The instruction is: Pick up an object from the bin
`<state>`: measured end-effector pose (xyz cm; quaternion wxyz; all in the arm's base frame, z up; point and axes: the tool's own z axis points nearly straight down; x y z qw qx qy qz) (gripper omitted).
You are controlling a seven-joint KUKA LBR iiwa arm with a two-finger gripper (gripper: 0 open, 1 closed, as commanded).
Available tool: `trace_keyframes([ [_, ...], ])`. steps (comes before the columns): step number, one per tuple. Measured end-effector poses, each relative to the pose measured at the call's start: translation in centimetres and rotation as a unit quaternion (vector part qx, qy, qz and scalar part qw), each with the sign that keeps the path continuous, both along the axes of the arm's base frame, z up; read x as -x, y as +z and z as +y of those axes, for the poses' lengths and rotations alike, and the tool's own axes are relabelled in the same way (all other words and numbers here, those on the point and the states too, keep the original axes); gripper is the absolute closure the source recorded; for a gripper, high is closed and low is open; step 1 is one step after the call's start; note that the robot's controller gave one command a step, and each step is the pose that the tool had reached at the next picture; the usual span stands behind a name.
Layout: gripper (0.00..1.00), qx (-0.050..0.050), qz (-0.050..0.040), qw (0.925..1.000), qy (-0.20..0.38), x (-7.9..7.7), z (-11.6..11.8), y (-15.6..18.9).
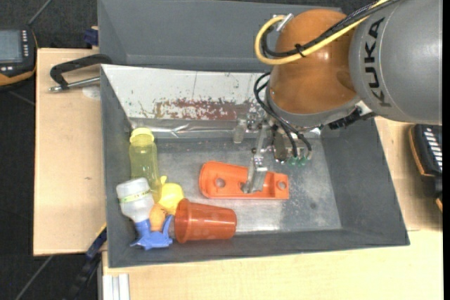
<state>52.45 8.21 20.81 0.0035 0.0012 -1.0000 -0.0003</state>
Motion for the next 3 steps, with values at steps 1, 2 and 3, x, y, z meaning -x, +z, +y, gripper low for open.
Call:
trace_keyframes([
  [1, 0.00, -0.001, -0.0045, 1.0000, -0.001, -0.2, 0.0, 0.5],
  [2, 1.00, -0.002, 0.0010, 0.9845, 0.176, -2.2, -0.8, -12.5],
  [3, 1.00, -0.002, -0.0002, 0.9845, 0.175, -2.2, -0.8, -12.3],
])
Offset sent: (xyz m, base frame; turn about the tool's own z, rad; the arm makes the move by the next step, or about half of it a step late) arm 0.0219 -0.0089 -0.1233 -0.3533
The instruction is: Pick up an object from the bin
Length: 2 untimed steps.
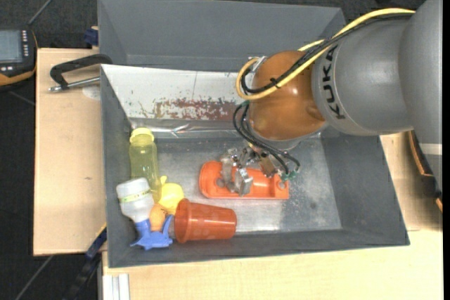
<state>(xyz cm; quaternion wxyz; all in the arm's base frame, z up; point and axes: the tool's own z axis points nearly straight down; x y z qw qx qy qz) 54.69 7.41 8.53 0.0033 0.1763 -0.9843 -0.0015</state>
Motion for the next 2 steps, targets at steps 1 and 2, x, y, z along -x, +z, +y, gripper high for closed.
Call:
trace_keyframes([
  [1, 0.00, 0.000, 0.0006, 0.9981, 0.062, 4.25, -1.77, 3.49],
  [2, 0.00, -0.001, 0.0008, 0.9981, 0.062, 4.26, -1.74, 3.45],
])
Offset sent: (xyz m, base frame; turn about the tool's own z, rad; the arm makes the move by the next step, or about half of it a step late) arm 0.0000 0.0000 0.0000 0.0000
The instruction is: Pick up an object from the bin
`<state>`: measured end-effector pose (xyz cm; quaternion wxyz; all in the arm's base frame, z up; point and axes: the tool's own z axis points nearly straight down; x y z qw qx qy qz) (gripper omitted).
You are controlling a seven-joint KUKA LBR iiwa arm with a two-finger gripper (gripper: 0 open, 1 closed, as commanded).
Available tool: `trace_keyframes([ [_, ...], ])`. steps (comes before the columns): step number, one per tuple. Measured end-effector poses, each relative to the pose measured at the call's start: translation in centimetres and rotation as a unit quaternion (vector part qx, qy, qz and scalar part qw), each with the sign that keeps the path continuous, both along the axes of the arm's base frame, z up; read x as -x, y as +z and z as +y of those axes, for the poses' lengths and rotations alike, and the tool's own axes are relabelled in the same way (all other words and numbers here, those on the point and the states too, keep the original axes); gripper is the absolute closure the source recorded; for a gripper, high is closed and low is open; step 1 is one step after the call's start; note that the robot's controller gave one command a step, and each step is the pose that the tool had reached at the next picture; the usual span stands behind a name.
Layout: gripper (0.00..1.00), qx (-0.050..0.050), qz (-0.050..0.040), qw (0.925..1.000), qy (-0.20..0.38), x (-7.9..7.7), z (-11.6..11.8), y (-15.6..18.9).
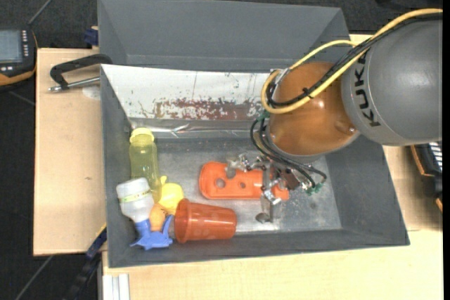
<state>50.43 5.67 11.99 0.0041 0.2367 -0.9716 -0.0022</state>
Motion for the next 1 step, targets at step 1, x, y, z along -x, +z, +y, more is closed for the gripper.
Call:
trace_keyframes([
  [1, 0.00, -0.001, -0.0048, 0.9947, 0.103, -1.99, 0.67, -2.50],
])
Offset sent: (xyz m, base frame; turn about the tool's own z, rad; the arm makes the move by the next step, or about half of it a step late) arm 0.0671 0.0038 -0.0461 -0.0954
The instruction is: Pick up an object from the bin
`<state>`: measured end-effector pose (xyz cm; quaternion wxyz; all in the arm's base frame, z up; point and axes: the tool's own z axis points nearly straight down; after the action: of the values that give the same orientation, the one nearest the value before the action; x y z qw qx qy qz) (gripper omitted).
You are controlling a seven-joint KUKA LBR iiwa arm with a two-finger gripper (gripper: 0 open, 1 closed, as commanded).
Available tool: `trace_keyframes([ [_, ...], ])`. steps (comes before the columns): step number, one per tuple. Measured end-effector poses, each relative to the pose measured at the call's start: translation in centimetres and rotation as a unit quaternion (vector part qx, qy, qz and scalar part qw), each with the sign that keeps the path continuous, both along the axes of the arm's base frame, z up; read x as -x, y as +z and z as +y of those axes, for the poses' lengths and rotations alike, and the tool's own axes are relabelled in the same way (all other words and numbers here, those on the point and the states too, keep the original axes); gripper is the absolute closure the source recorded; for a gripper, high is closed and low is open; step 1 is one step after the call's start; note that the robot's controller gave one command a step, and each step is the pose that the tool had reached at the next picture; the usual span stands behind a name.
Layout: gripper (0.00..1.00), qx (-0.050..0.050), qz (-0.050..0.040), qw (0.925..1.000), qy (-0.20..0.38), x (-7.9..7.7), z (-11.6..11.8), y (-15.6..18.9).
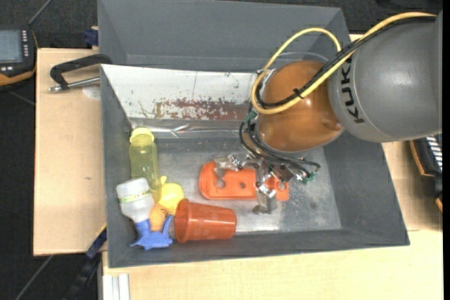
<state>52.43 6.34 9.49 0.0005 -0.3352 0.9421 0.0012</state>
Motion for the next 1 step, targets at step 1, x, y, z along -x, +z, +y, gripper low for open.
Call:
trace_keyframes([
  [1, 0.00, -0.001, 0.0022, 0.9992, 0.040, -2.48, -0.04, -1.64],
])
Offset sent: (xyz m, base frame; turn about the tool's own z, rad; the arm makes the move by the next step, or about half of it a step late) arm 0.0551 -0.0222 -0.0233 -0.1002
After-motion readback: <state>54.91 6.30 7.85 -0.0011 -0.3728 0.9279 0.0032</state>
